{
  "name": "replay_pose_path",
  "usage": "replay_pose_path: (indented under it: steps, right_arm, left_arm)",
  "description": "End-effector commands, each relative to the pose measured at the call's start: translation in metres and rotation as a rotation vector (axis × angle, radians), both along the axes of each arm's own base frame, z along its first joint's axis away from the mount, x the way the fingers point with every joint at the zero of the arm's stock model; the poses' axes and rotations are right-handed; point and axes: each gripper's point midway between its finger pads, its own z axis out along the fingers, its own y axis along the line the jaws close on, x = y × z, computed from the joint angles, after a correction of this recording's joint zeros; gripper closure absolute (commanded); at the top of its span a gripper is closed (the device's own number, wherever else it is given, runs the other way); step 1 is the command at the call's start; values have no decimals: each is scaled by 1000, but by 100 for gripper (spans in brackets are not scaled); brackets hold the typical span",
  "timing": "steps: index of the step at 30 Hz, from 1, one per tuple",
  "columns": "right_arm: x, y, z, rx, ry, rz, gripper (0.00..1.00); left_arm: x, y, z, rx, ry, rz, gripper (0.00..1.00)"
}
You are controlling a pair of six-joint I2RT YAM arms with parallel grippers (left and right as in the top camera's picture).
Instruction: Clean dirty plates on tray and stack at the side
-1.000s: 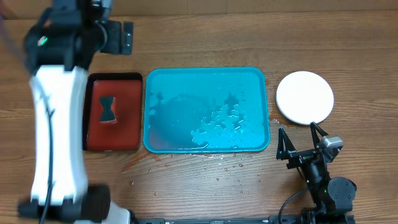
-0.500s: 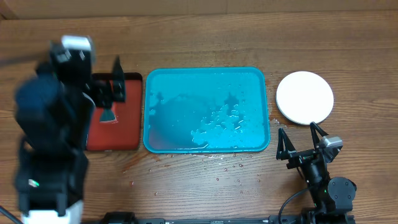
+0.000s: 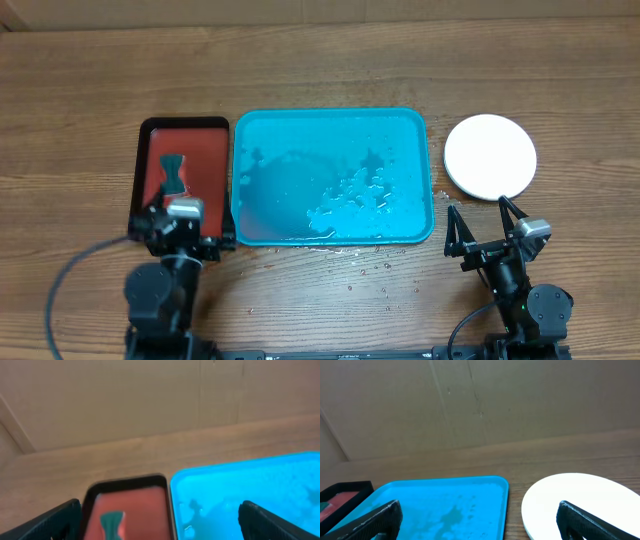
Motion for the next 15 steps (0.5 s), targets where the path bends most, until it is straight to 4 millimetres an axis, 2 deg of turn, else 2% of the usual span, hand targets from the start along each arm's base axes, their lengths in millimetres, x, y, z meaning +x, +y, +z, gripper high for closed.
replay_pose_path:
  steps: [1,5,11,15]
  right_arm:
    - [-1,3,-1,0,-6,16,0]
    - [-1,3,-1,0,-6,16,0]
    - [-1,3,-1,0,-6,16,0]
    - [-1,3,-1,-1,-6,16,0]
  left_arm:
    - [-5,0,-20,5,-36,-4,0]
    - [-9,1,-38,6,-75,-1,0]
    - [-14,6,-53,18,-83,18,0]
    - [-15,11,-54,18,-80,40,0]
